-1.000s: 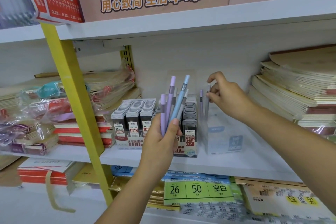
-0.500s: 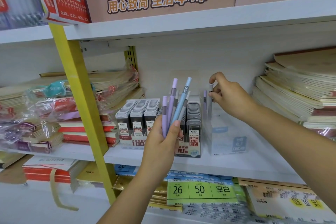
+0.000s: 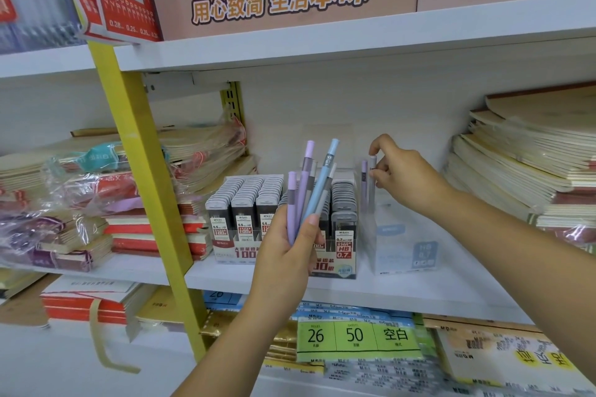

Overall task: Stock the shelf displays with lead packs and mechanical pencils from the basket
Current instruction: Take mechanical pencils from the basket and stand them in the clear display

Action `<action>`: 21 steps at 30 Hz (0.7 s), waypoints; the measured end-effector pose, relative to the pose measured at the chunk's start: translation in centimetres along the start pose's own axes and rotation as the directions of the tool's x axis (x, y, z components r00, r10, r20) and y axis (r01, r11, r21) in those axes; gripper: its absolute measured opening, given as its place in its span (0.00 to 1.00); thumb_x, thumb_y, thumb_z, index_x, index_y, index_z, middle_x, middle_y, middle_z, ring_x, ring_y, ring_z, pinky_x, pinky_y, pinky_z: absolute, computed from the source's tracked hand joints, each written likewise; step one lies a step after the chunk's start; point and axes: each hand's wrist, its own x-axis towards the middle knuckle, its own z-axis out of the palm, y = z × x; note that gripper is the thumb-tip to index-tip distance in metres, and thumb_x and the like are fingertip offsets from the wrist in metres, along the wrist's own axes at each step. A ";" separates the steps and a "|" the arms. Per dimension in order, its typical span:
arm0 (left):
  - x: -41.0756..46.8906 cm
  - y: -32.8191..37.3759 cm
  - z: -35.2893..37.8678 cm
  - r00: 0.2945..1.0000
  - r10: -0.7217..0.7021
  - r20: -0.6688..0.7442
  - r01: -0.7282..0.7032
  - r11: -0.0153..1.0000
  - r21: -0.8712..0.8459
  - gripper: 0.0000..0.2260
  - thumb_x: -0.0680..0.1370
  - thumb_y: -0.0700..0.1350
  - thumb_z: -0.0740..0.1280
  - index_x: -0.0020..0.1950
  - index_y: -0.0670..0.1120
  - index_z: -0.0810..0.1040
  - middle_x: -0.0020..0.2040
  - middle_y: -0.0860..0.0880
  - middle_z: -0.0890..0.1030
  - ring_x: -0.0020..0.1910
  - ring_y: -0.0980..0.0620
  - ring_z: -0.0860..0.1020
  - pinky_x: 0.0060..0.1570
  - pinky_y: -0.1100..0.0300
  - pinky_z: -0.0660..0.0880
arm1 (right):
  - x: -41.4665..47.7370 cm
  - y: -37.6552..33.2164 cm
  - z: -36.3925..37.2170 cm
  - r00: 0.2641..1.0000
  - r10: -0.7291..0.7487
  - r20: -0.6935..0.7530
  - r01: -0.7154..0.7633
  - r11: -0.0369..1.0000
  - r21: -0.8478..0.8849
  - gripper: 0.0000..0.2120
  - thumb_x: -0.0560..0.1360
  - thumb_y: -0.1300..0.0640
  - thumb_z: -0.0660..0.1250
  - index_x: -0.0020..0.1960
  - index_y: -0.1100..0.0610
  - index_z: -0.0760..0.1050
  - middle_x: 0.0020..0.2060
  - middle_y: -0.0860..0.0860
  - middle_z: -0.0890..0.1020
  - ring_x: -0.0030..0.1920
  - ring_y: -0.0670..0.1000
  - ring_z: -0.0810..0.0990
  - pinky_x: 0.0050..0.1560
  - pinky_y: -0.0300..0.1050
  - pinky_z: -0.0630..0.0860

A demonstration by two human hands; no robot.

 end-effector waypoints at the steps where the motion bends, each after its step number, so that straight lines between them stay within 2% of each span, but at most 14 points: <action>1: 0.0 0.0 0.0 1.000 -0.001 0.000 0.001 1.000 0.003 0.06 0.82 0.50 0.63 0.54 0.49 0.76 0.35 0.53 0.77 0.25 0.58 0.68 0.25 0.67 0.66 | 0.1 0.0 0.0 1.000 0.014 0.006 -0.014 1.000 -0.001 0.11 0.77 0.62 0.64 0.55 0.53 0.65 0.36 0.51 0.80 0.39 0.54 0.80 0.39 0.46 0.76; 4: 0.0 0.0 0.1 1.000 -0.011 -0.003 0.011 1.000 -0.002 0.05 0.83 0.48 0.62 0.54 0.49 0.76 0.35 0.52 0.77 0.25 0.57 0.68 0.25 0.67 0.66 | 0.2 -0.1 0.1 0.999 0.037 0.032 -0.036 0.999 -0.024 0.08 0.77 0.62 0.65 0.53 0.54 0.68 0.38 0.53 0.81 0.37 0.51 0.78 0.35 0.41 0.72; 7: -0.1 0.1 0.3 1.000 -0.027 0.000 0.027 0.999 -0.019 0.05 0.83 0.47 0.62 0.55 0.49 0.76 0.35 0.52 0.77 0.25 0.57 0.67 0.24 0.67 0.66 | -0.1 -0.2 -0.2 0.996 0.070 0.058 -0.067 0.996 -0.055 0.08 0.78 0.63 0.64 0.57 0.57 0.72 0.44 0.55 0.82 0.44 0.56 0.80 0.40 0.43 0.72; 10: -0.2 0.2 0.4 0.999 -0.035 0.003 0.035 0.999 -0.028 0.05 0.83 0.47 0.62 0.55 0.49 0.76 0.35 0.52 0.77 0.25 0.57 0.67 0.25 0.67 0.66 | -1.8 -0.4 -1.6 0.996 0.047 -0.082 -0.052 0.996 -0.068 0.16 0.79 0.58 0.64 0.66 0.56 0.71 0.57 0.54 0.79 0.55 0.54 0.78 0.50 0.42 0.70; 12: -0.3 0.3 0.4 1.000 -0.029 0.008 0.029 0.999 -0.037 0.05 0.83 0.47 0.62 0.55 0.49 0.76 0.35 0.52 0.77 0.25 0.57 0.67 0.24 0.67 0.66 | -4.2 -0.2 -2.6 0.981 0.054 -0.185 -0.064 0.997 -0.049 0.19 0.79 0.52 0.63 0.69 0.52 0.70 0.65 0.52 0.75 0.62 0.53 0.74 0.60 0.45 0.70; 13: -0.3 0.3 0.4 1.000 -0.025 0.009 0.025 0.999 -0.040 0.05 0.83 0.47 0.62 0.55 0.49 0.76 0.35 0.52 0.77 0.25 0.57 0.67 0.24 0.67 0.66 | -5.7 0.1 -3.1 0.982 0.093 -0.164 -0.102 0.994 -0.045 0.20 0.78 0.49 0.63 0.69 0.48 0.69 0.69 0.52 0.70 0.67 0.53 0.69 0.64 0.45 0.67; 14: -0.3 0.3 0.4 1.000 -0.021 0.008 0.022 0.999 -0.041 0.05 0.83 0.48 0.62 0.55 0.49 0.76 0.35 0.52 0.77 0.25 0.57 0.67 0.24 0.67 0.66 | -7.4 0.4 -3.3 0.985 0.154 -0.076 -0.158 0.986 -0.050 0.22 0.77 0.46 0.64 0.70 0.44 0.67 0.74 0.49 0.62 0.72 0.52 0.64 0.66 0.46 0.64; 16: -0.4 0.5 0.4 1.000 -0.016 0.008 0.016 0.999 -0.044 0.05 0.83 0.48 0.62 0.55 0.49 0.76 0.35 0.53 0.78 0.25 0.58 0.67 0.24 0.67 0.66 | -10.3 0.9 -3.0 0.941 0.280 0.191 -0.273 0.960 -0.063 0.31 0.74 0.44 0.67 0.73 0.37 0.58 0.77 0.42 0.47 0.76 0.49 0.55 0.67 0.43 0.60; 17: -0.5 0.5 0.5 1.000 -0.013 0.007 0.014 0.999 -0.048 0.05 0.83 0.47 0.62 0.55 0.49 0.76 0.35 0.53 0.77 0.25 0.58 0.67 0.24 0.67 0.66 | -11.3 1.1 -2.6 0.915 0.300 0.270 -0.298 0.953 -0.050 0.33 0.74 0.45 0.68 0.74 0.36 0.56 0.77 0.41 0.44 0.76 0.48 0.54 0.65 0.40 0.59; 19: -0.7 0.5 0.6 1.000 -0.013 0.006 0.014 0.998 -0.054 0.05 0.83 0.47 0.62 0.54 0.49 0.76 0.34 0.53 0.77 0.25 0.57 0.67 0.24 0.66 0.65 | -12.6 1.3 -1.6 0.928 0.286 0.237 -0.295 0.956 0.002 0.31 0.74 0.47 0.69 0.73 0.38 0.60 0.77 0.43 0.52 0.73 0.48 0.61 0.64 0.38 0.61; 21: -1.0 0.5 0.6 1.000 -0.012 0.008 0.012 0.999 -0.035 0.05 0.83 0.48 0.62 0.53 0.50 0.76 0.34 0.53 0.77 0.26 0.56 0.67 0.24 0.66 0.66 | -13.0 1.0 -0.7 0.967 0.245 0.070 -0.248 0.968 0.040 0.20 0.75 0.50 0.70 0.65 0.41 0.69 0.70 0.45 0.66 0.64 0.47 0.72 0.59 0.38 0.67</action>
